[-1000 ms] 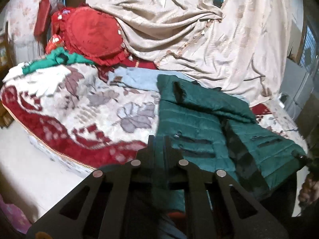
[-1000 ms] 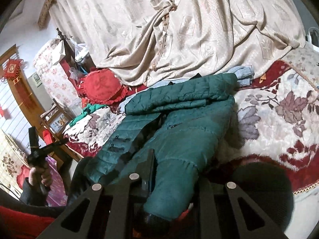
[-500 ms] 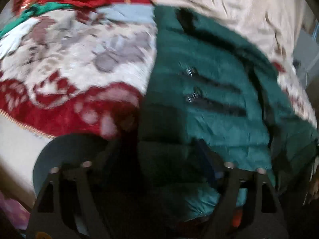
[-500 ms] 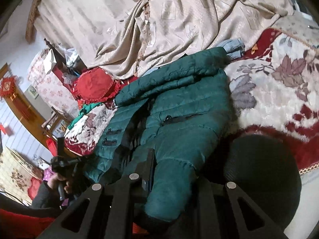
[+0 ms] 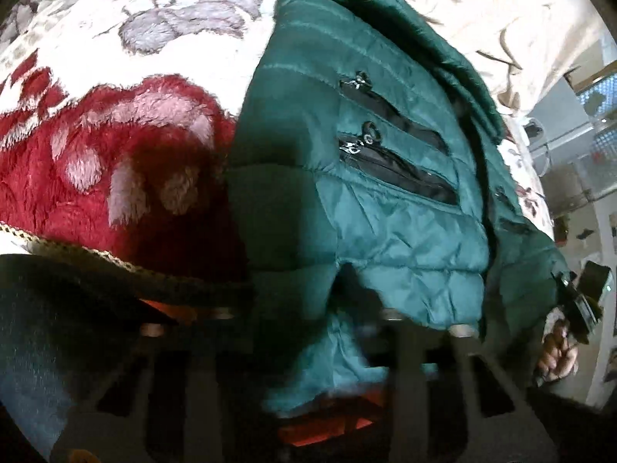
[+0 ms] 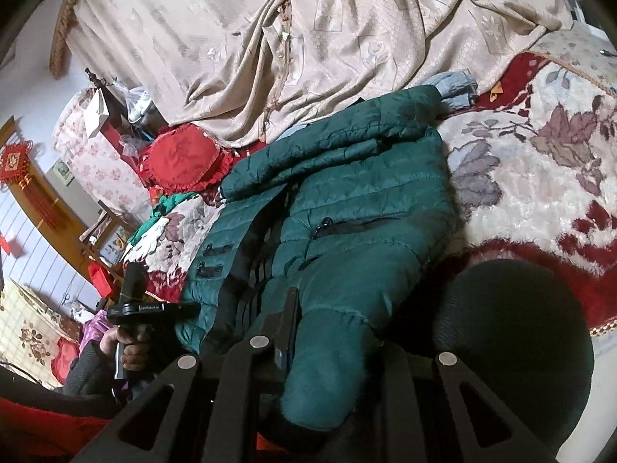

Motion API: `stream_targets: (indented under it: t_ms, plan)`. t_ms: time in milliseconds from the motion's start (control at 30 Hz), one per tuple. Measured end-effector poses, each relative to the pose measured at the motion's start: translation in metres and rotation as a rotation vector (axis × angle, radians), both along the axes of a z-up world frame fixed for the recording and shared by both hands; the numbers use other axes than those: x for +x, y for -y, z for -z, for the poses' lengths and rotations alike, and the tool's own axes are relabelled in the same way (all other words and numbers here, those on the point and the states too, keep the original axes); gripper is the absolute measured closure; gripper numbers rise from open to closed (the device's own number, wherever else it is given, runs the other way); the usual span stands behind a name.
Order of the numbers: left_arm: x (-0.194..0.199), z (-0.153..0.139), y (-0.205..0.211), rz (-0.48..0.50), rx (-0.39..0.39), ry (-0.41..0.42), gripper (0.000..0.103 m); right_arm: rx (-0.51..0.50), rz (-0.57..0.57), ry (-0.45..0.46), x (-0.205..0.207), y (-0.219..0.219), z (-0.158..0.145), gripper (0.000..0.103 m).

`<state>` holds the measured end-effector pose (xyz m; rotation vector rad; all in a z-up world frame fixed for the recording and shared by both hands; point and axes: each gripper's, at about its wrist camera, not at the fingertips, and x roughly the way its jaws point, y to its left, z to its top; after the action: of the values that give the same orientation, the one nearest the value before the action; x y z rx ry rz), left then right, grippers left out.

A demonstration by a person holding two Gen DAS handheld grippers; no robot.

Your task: Fold large clothes

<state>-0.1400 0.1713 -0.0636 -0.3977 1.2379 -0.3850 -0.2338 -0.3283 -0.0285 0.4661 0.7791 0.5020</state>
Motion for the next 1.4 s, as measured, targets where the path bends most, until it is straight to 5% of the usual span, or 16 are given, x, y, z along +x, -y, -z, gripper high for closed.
stream_targets:
  t_ms: [100, 200, 367, 433, 500, 567, 633, 733, 900, 1000, 1033, 1067, 1100, 1400]
  plan:
    - [-0.001, -0.001, -0.001, 0.012, -0.027, 0.014, 0.073, 0.002, 0.004, -0.01, 0.002, 0.0, 0.003, 0.088]
    - [0.005, 0.012, -0.003, -0.011, -0.043, -0.047, 0.049, -0.004, -0.004, -0.017, 0.003, -0.002, 0.004, 0.088]
    - [0.013, 0.018, 0.015, 0.039, -0.013, -0.085, 0.028, -0.008, -0.003, -0.02, 0.003, -0.003, 0.005, 0.088]
    - [0.01, 0.017, 0.022, 0.072, 0.006, -0.078, 0.027, -0.009, -0.004, -0.02, 0.003, -0.003, 0.005, 0.088]
    - [0.004, 0.012, 0.026, 0.111, 0.018, -0.046, 0.04, -0.009, -0.004, -0.021, 0.003, -0.003, 0.006, 0.088]
    - [-0.002, 0.004, 0.026, 0.113, 0.023, -0.008, 0.067, -0.003, -0.001, -0.025, 0.003, -0.003, 0.006, 0.088]
    - [-0.008, -0.008, 0.022, 0.109, -0.021, 0.042, 0.076, -0.006, -0.002, -0.026, 0.003, -0.003, 0.007, 0.088]
    - [-0.009, -0.016, 0.015, 0.08, -0.079, 0.089, 0.077, -0.008, -0.002, -0.03, 0.003, -0.004, 0.008, 0.088]
    - [0.008, 0.006, 0.019, 0.051, -0.078, -0.019, 0.061, -0.026, 0.0, -0.04, 0.004, -0.006, 0.009, 0.088]
    - [0.007, 0.001, 0.025, 0.053, -0.068, -0.004, 0.058, -0.035, 0.004, -0.047, 0.006, -0.008, 0.01, 0.088]
    - [0.004, -0.005, 0.027, 0.049, -0.064, 0.024, 0.065, -0.038, 0.004, -0.049, 0.006, -0.009, 0.01, 0.088]
    - [0.001, -0.011, 0.029, 0.048, -0.049, 0.05, 0.087, -0.042, 0.005, -0.053, 0.006, -0.009, 0.01, 0.088]
    - [-0.004, -0.017, 0.028, 0.05, -0.04, 0.074, 0.091, -0.045, 0.007, -0.053, 0.006, -0.009, 0.01, 0.088]
    - [-0.037, -0.098, 0.012, -0.058, -0.036, 0.35, 0.094, -0.173, 0.047, 0.092, -0.017, -0.019, -0.02, 0.09]
